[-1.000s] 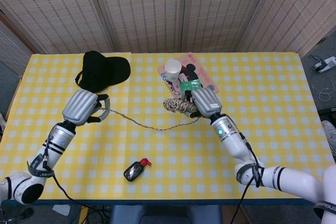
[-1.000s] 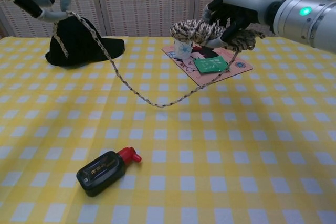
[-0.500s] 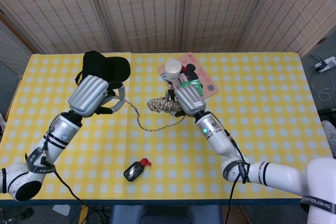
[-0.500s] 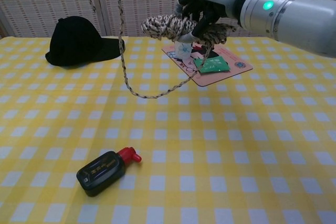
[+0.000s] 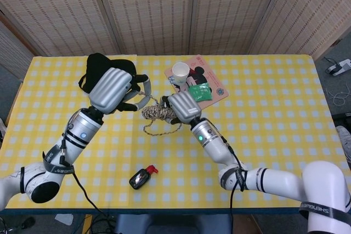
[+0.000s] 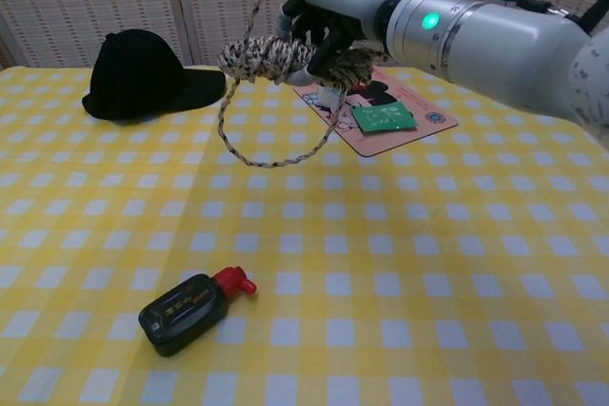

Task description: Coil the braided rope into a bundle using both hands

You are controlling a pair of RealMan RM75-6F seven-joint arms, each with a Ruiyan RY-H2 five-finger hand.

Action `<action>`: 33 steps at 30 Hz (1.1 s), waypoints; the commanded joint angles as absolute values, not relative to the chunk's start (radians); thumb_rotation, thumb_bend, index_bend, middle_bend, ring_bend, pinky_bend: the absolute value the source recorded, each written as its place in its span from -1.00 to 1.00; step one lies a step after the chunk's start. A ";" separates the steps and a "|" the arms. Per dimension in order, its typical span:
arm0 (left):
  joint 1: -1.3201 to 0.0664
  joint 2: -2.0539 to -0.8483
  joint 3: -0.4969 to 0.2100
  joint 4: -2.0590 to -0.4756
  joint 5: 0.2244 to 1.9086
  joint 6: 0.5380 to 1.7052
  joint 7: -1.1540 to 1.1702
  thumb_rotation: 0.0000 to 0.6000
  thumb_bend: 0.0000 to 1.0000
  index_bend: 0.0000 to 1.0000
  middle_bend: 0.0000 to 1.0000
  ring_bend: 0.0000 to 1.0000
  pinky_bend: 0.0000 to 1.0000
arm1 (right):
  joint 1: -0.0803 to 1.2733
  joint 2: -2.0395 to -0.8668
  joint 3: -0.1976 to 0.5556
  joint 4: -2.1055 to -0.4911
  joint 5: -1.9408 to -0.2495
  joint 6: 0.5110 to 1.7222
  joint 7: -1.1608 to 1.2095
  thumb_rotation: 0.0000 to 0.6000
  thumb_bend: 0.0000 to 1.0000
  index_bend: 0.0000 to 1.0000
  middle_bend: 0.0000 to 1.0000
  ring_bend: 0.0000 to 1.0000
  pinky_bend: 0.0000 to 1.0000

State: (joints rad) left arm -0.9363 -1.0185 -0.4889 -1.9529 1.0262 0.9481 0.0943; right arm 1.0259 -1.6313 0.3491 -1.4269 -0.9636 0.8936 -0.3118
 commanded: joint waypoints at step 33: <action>-1.150 -1.152 -0.452 -1.753 0.620 0.967 0.291 1.00 -0.21 0.49 1.00 1.00 1.00 | 0.971 -1.676 0.273 -1.309 -1.355 1.015 0.130 1.00 -0.19 0.54 0.23 0.09 0.25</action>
